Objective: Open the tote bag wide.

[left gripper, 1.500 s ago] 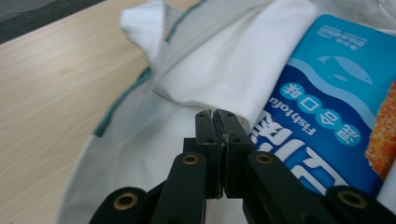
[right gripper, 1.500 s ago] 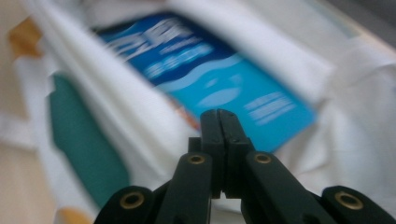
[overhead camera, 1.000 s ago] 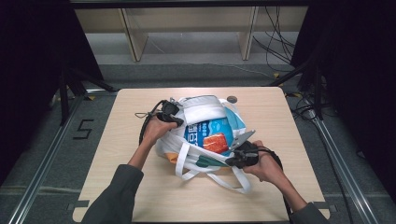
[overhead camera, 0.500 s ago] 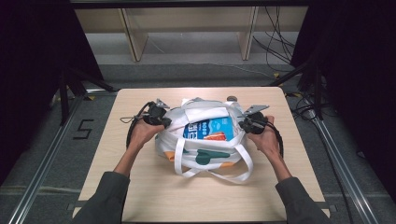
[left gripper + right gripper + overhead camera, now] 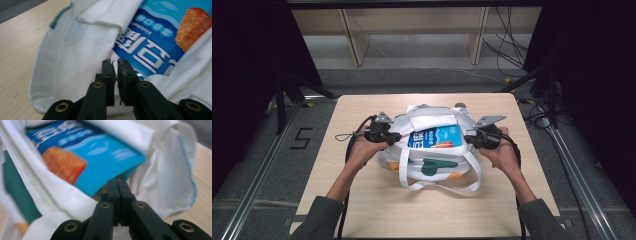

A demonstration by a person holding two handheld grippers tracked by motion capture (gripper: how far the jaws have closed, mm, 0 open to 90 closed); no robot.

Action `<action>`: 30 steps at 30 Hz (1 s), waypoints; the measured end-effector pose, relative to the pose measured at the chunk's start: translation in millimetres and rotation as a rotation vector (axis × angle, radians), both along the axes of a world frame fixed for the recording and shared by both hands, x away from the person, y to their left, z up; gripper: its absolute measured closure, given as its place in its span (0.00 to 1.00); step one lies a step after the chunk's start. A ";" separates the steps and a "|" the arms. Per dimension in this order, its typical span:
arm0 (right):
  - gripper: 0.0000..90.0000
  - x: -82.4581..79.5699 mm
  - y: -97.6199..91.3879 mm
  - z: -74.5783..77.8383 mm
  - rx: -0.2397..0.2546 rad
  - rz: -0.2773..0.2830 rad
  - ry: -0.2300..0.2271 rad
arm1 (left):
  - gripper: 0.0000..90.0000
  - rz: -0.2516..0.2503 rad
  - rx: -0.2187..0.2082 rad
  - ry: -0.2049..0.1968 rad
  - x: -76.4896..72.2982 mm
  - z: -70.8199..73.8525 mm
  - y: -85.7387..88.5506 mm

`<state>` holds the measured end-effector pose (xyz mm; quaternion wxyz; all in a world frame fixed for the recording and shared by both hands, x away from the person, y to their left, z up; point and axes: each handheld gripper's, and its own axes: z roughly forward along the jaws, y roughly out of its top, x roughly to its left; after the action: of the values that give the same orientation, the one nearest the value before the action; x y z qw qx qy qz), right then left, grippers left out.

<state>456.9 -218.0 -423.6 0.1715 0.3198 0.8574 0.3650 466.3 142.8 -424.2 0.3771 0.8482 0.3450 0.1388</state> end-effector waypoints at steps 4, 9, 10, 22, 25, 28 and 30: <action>1.00 -19.0 -3.6 -7.2 -0.033 0.024 0.023 | 0.93 -0.023 0.022 0.013 -8.7 -10.1 5.8; 1.00 -27.3 3.2 -31.8 -0.127 0.039 0.076 | 0.95 0.007 0.061 0.009 -4.2 -19.0 0.6; 1.00 -27.1 3.9 -24.9 -0.132 0.041 0.078 | 0.94 0.004 0.069 0.005 -4.3 -16.2 -0.4; 0.99 -32.4 -4.6 11.2 0.037 0.030 -0.030 | 0.88 0.031 -0.105 -0.040 -23.2 0.6 13.3; 0.99 -34.1 -3.7 13.6 0.048 0.030 -0.036 | 0.86 0.039 -0.156 -0.051 -29.2 4.4 14.9; 0.97 -35.1 -4.2 15.8 0.056 0.029 -0.048 | 0.85 0.031 -0.187 -0.065 -37.6 9.1 18.2; 0.94 -36.8 -5.8 17.4 0.068 0.016 -0.052 | 0.82 0.033 -0.195 -0.071 -43.6 12.5 21.1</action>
<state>420.2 -223.8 -406.2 0.1797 0.3089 0.8424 0.4033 422.7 163.9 -411.7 0.4676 0.7962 0.3571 0.1409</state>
